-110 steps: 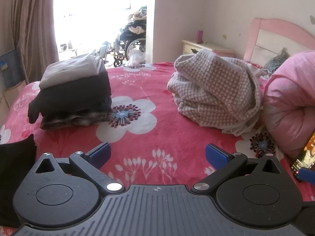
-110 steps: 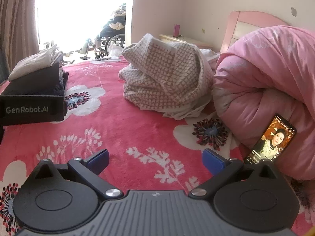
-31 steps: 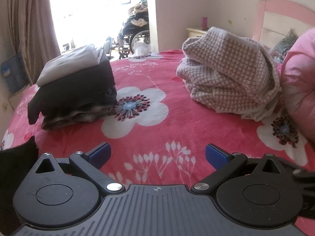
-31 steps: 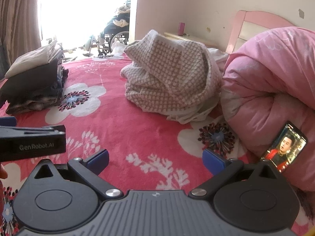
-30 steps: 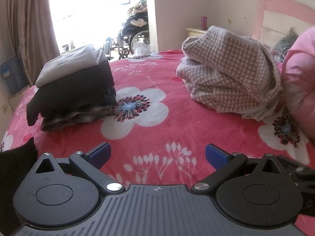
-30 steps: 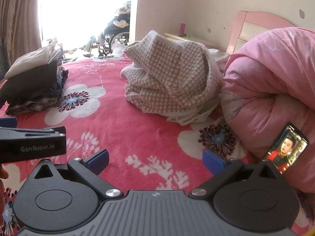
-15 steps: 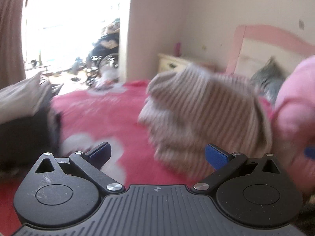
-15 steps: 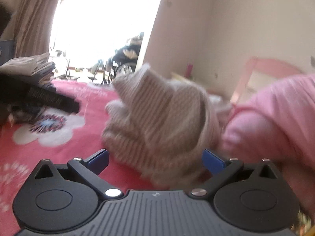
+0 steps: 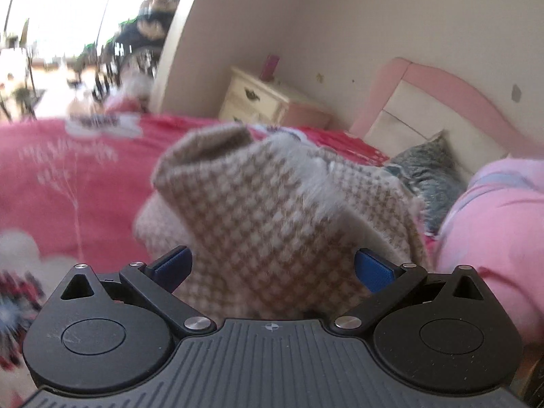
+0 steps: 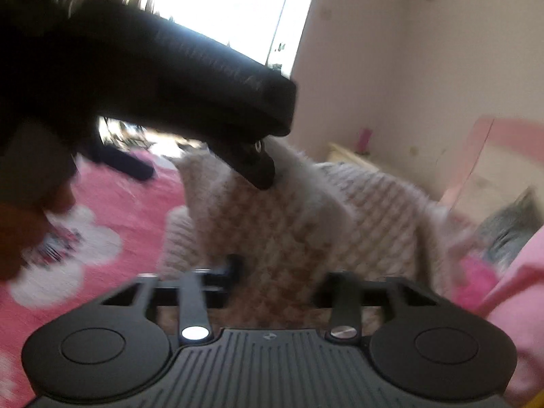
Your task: Fold clothes
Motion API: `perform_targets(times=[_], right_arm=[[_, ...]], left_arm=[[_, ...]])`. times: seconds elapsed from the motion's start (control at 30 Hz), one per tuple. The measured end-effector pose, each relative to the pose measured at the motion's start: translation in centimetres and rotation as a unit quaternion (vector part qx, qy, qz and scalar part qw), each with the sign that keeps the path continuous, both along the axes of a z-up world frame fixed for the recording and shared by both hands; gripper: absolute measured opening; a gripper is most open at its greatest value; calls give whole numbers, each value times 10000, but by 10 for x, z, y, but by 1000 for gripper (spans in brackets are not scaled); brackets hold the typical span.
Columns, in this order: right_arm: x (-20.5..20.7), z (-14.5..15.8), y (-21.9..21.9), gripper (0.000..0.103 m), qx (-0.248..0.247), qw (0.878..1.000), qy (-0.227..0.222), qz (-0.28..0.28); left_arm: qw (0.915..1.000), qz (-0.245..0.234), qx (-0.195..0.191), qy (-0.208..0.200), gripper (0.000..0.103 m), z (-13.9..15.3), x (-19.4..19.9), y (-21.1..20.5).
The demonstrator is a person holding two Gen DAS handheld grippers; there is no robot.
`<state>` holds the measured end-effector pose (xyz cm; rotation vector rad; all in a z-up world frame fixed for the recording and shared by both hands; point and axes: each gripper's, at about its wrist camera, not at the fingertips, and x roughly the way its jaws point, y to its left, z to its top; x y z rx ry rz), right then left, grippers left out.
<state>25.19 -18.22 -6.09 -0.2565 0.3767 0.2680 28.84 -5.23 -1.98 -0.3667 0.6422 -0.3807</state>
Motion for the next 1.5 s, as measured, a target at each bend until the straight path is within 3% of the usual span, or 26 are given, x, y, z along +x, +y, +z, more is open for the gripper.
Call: perform_targets(times=[0.13,0.27,0.4,0.6,0.77,0.9,1.03,1.13,1.17,1.27,1.37,1.43,1.5], right_arm=[[-32,6,12,11,-175,9968,182,753],[-69,10,26,11,-371,9895,322,1360],[-114,14,39,11,-533,9817,339,1797],[-194,29,50,11,-303,9725,396,2276],[-264,25,56,11,-161,9597,633,2734],[-326,6,73,11,-194,9418,1022,3198],[-374,-27,102,12,-769,9205,1300,3603],[-402,-56,123,25,-1640,9088,1230,3635],[-407,-60,125,37,-1707,9053,1315,3662],[-416,-45,120,48,-1410,9077,1487,3661],[-401,-23,94,53,-638,9112,2115,3478],[-388,-11,71,53,-145,9181,2448,3114],[-373,1,48,53,230,9304,2478,2691]], left_arm=[[9989,-212,-310,289,97,-10,-17,16],[9975,-465,-305,433,72,-18,-44,34],[9962,-723,-99,477,61,-18,-79,49],[9931,-1039,-126,526,52,-12,-147,89],[9892,-1154,-247,869,49,-25,-216,128],[9835,-1215,-47,1341,49,-46,-269,149],[9748,-1128,238,1910,52,-65,-302,159],[9752,-948,427,1955,64,-70,-304,160],[9761,-924,491,1902,71,-70,-303,158],[9785,-854,615,1774,72,-68,-302,155],[9838,-712,493,1570,72,-57,-305,162],[9881,-588,437,1349,72,-49,-309,169],[9931,-403,430,1019,73,-39,-313,174]])
